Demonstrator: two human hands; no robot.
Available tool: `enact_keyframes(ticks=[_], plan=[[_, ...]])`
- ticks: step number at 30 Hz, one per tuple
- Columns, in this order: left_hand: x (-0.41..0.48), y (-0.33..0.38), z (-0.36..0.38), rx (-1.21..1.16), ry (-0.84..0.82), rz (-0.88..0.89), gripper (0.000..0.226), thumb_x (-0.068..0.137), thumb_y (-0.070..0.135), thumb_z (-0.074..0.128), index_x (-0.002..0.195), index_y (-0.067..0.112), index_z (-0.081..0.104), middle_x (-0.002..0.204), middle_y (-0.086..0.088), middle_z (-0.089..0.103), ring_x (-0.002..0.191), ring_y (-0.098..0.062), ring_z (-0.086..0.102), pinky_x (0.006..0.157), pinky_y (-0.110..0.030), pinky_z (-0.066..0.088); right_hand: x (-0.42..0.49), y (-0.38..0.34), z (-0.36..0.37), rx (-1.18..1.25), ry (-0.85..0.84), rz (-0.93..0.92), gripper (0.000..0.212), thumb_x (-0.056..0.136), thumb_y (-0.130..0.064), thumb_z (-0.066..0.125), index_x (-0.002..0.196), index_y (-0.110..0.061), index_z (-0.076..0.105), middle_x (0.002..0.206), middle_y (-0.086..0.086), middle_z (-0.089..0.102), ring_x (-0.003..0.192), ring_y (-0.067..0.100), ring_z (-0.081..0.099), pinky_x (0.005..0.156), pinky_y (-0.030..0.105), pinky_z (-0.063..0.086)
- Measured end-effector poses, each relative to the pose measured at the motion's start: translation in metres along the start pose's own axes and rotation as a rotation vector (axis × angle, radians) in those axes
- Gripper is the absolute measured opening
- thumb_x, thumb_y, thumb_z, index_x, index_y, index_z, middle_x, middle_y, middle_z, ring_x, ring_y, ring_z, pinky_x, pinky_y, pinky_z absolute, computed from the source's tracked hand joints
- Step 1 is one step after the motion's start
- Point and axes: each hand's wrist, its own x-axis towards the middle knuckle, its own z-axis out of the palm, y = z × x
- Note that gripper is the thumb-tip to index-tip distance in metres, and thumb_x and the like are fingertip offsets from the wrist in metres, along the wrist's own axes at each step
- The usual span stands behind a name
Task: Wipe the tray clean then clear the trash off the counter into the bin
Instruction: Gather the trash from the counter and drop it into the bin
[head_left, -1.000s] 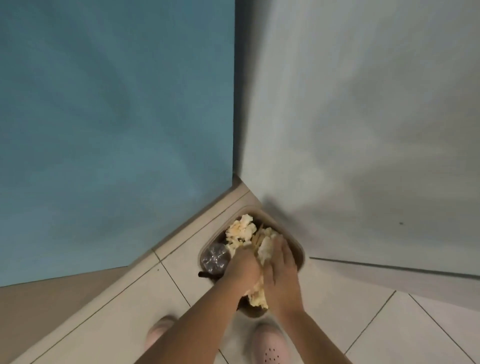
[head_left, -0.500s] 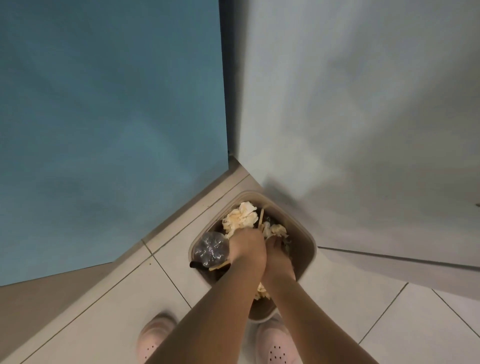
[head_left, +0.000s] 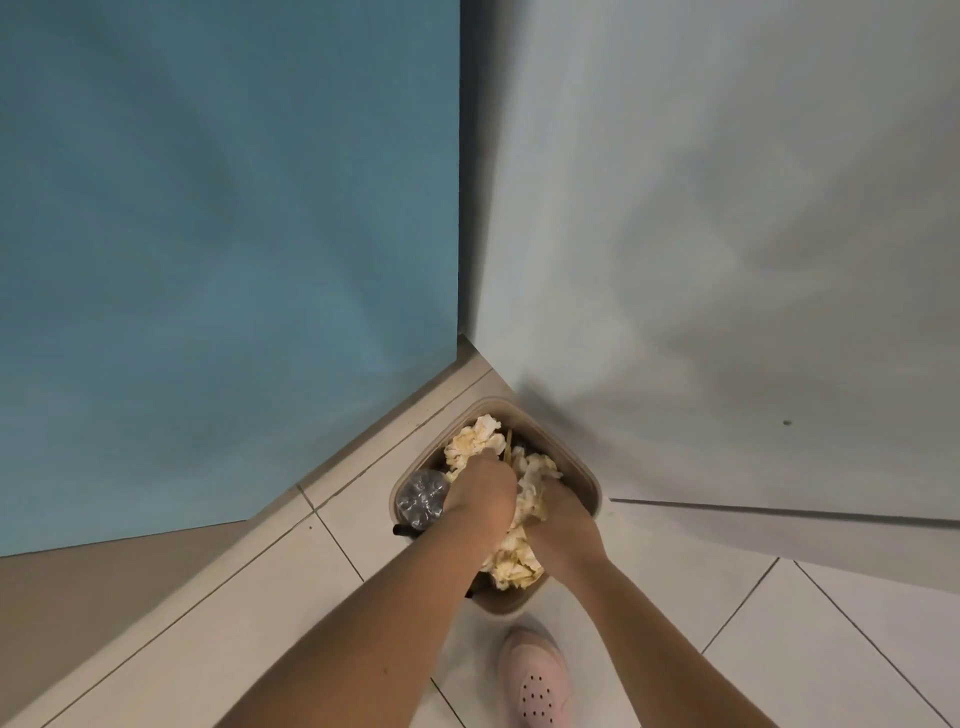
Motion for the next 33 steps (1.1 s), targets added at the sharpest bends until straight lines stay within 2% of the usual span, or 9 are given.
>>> enact_keyframes(ticks=[4, 6, 9, 12, 16, 19, 24, 29, 33], plan=[[-0.026, 0.002, -0.028, -0.118, 0.085, 0.009, 0.029, 0.095, 0.010, 0.047, 0.124, 0.008, 0.053, 0.129, -0.011, 0.044, 0.113, -0.024, 0.048, 0.093, -0.033, 0.046, -0.031, -0.024, -0.025, 0.113, 0.098, -0.008, 0.046, 0.086, -0.015, 0.046, 0.131, -0.019, 0.049, 0.131, -0.001, 0.055, 0.119, 0.020, 0.052, 0.098, 0.034, 0.045], [-0.056, 0.003, -0.054, -0.217, 0.174, 0.018, 0.032, 0.097, 0.017, 0.045, 0.129, 0.014, 0.049, 0.129, -0.008, 0.044, 0.115, -0.023, 0.048, 0.091, -0.034, 0.046, -0.062, -0.051, -0.049, 0.282, 0.191, -0.070, 0.046, 0.084, -0.002, 0.045, 0.126, -0.018, 0.056, 0.126, -0.005, 0.056, 0.117, 0.015, 0.052, 0.096, 0.023, 0.042], [-0.128, 0.004, -0.108, -0.412, 0.384, 0.062, 0.029, 0.096, 0.025, 0.047, 0.124, 0.024, 0.056, 0.121, -0.002, 0.052, 0.110, -0.018, 0.053, 0.088, -0.033, 0.048, -0.125, -0.105, -0.089, 0.602, 0.292, -0.206, 0.045, 0.082, 0.013, 0.041, 0.093, -0.021, 0.068, 0.096, -0.003, 0.069, 0.087, 0.009, 0.063, 0.072, 0.005, 0.043], [-0.219, 0.004, -0.164, -0.652, 0.615, 0.107, 0.024, 0.092, 0.028, 0.052, 0.111, 0.025, 0.066, 0.105, 0.005, 0.063, 0.094, -0.011, 0.060, 0.083, -0.029, 0.050, -0.196, -0.159, -0.126, 0.767, 0.334, -0.389, 0.045, 0.080, 0.016, 0.042, 0.070, -0.021, 0.066, 0.070, 0.000, 0.067, 0.068, 0.013, 0.062, 0.065, 0.015, 0.048], [-0.342, 0.001, -0.228, -0.809, 0.976, 0.143, 0.023, 0.089, 0.034, 0.049, 0.099, 0.026, 0.069, 0.088, 0.015, 0.065, 0.080, 0.000, 0.060, 0.068, -0.010, 0.046, -0.295, -0.237, -0.174, 0.868, 0.268, -0.641, 0.033, 0.071, 0.000, 0.041, 0.061, -0.024, 0.061, 0.060, 0.000, 0.061, 0.057, 0.011, 0.055, 0.056, 0.018, 0.046], [-0.419, -0.004, -0.267, -0.746, 1.160, 0.054, 0.019, 0.090, 0.031, 0.050, 0.098, 0.030, 0.068, 0.086, 0.019, 0.062, 0.076, 0.002, 0.057, 0.064, -0.006, 0.041, -0.352, -0.293, -0.201, 0.816, 0.147, -0.850, 0.036, 0.075, 0.004, 0.042, 0.064, -0.025, 0.061, 0.063, -0.003, 0.062, 0.060, 0.008, 0.055, 0.059, 0.018, 0.046], [-0.510, -0.038, -0.314, -0.681, 1.405, -0.125, 0.022, 0.091, 0.029, 0.050, 0.099, 0.024, 0.070, 0.086, 0.017, 0.062, 0.073, -0.002, 0.057, 0.061, -0.010, 0.044, -0.410, -0.383, -0.212, 0.594, -0.021, -1.036, 0.059, 0.080, 0.018, 0.042, 0.067, -0.035, 0.065, 0.069, -0.008, 0.065, 0.063, 0.006, 0.059, 0.062, 0.016, 0.048], [-0.576, -0.114, -0.335, -0.665, 1.495, -0.341, 0.016, 0.091, 0.017, 0.059, 0.100, 0.025, 0.070, 0.088, 0.018, 0.060, 0.078, -0.003, 0.057, 0.060, -0.015, 0.045, -0.456, -0.463, -0.183, 0.386, -0.146, -1.168, 0.049, 0.081, 0.014, 0.041, 0.075, -0.027, 0.067, 0.077, -0.012, 0.066, 0.077, 0.007, 0.062, 0.070, 0.016, 0.049], [-0.614, -0.202, -0.348, -0.724, 1.522, -0.505, 0.013, 0.088, 0.016, 0.062, 0.096, 0.021, 0.071, 0.089, 0.014, 0.064, 0.075, -0.003, 0.060, 0.060, -0.009, 0.043, -0.473, -0.529, -0.144, 0.193, -0.093, -1.277, 0.038, 0.085, 0.004, 0.048, 0.080, -0.029, 0.067, 0.085, -0.016, 0.062, 0.085, 0.000, 0.058, 0.071, 0.009, 0.042]])
